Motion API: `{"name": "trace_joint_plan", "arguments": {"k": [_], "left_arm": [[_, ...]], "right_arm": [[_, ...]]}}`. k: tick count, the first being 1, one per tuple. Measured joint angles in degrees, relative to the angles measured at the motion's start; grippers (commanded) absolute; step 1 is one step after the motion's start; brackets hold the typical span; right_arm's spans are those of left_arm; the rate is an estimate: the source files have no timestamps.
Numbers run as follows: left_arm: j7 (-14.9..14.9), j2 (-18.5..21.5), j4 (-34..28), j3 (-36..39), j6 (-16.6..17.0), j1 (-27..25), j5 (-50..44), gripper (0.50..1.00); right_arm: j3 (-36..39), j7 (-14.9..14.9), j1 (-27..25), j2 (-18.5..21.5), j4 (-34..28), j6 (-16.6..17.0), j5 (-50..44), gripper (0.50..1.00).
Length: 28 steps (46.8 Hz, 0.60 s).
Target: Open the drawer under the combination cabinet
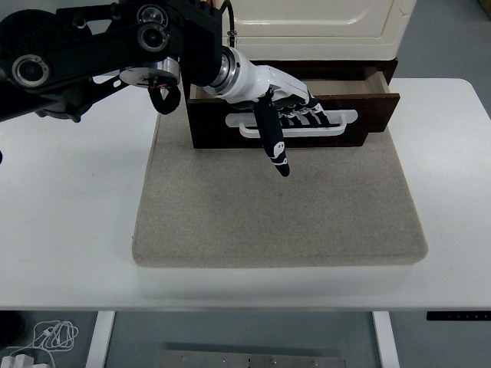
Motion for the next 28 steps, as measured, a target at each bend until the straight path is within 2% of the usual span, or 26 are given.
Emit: {"name": "trace_joint_plan", "arguments": {"k": [28], "left_arm": [[0.0,0.1,-2.0,0.0,-0.4,-0.3,-1.7,1.0]], "right_arm": [[0.0,0.0,0.0,0.0,0.0,0.0,0.0,0.928]]}}
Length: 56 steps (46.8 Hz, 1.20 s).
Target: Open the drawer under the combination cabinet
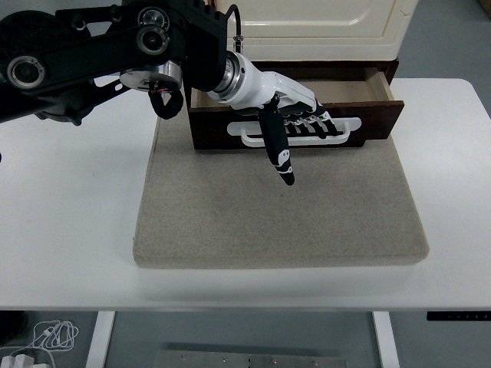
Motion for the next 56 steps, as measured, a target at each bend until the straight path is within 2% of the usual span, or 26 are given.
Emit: {"name": "trace_joint_plan", "arguments": {"k": [50,56], "left_arm": [[0.0,1.8,-1.0,-1.9,-4.0,0.0,-2.1,1.0],[0.0,2.3,-1.7,-3.9,-4.6,0.0,-2.9,1.0]], "right_arm": [[0.0,0.0,0.0,0.0,0.0,0.0,0.0,0.928],[0.0,0.0,0.0,0.0,0.0,0.0,0.0,0.928]]}}
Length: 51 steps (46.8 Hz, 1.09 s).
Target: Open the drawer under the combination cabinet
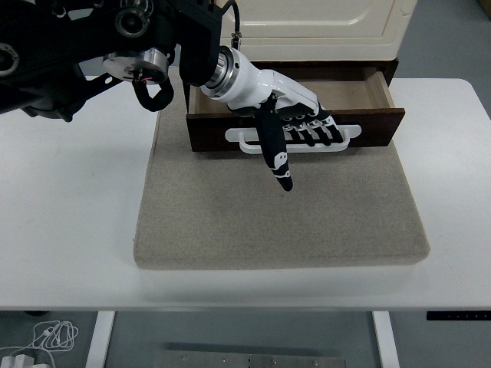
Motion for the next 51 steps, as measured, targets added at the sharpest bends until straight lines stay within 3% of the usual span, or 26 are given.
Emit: {"name": "trace_joint_plan", "arguments": {"k": [10,23,33,47,51], "left_arm": [[0.0,1.1,-0.3,-10.6,-5.7,2.5,-2.6,1.0],[-0.2,-1.9,4.2,-33.0,-6.0,8.1,-7.9,1.0],[-0.8,-3.3,10.0,-42.9,-6.0,8.7,-10.8,1.0],[-8.1,-4.6,16.1,-56.6,-5.9,9.1,-12.3,1.0],[-12.4,-4.6,20.0,-59.6,-5.9,8.6,-12.1,1.0]], "right_arm": [[0.0,0.0,0.0,0.0,0.0,0.0,0.0,0.928],[0.0,0.0,0.0,0.0,0.0,0.0,0.0,0.928],[0.0,0.0,0.0,0.0,0.0,0.0,0.0,0.928],[0.0,0.0,0.0,0.0,0.0,0.0,0.0,0.928],[0.0,0.0,0.0,0.0,0.0,0.0,0.0,0.928]]}}
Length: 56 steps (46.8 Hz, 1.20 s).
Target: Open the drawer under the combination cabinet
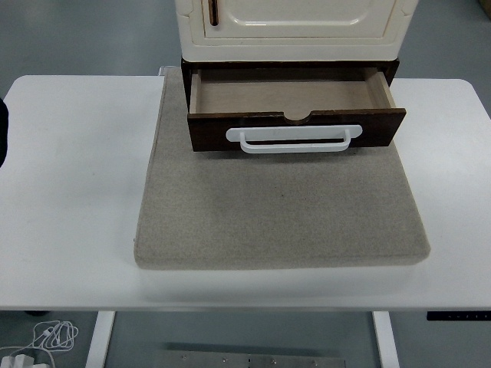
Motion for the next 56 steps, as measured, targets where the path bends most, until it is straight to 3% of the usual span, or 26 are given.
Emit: {"name": "trace_joint_plan", "arguments": {"k": [15,22,30,47,56], "left_arm": [[-16.0,2.2,9.9,-3.2,0.2,0.1,0.1,1.0],[-21.4,5.2,15.1,-3.1,5.4,0.1,-0.1,1.0],[-22.2,6.8,20.9,-2.5,15.0,0.2,-0.1,1.0],[-21.8,6.8,34.4,-1.8,27.8,1.3,-0.4,1.0],[-19.6,5.3,38.4,6.7,35.4,3.8,-0.8,1.0]], "right_arm": [[0.2,0.0,0.0,0.0,0.0,0.3,0.1,0.928],[0.2,0.0,-0.1,0.0,0.1,0.4,0.2,0.928],[0.1,0.0,-0.1,0.0,0.1,0.4,0.1,0.928],[0.0,0.0,-0.4,0.0,0.1,0.4,0.0,0.928],[0.0,0.0,-0.6,0.0,0.1,0.5,0.0,0.928]]}}
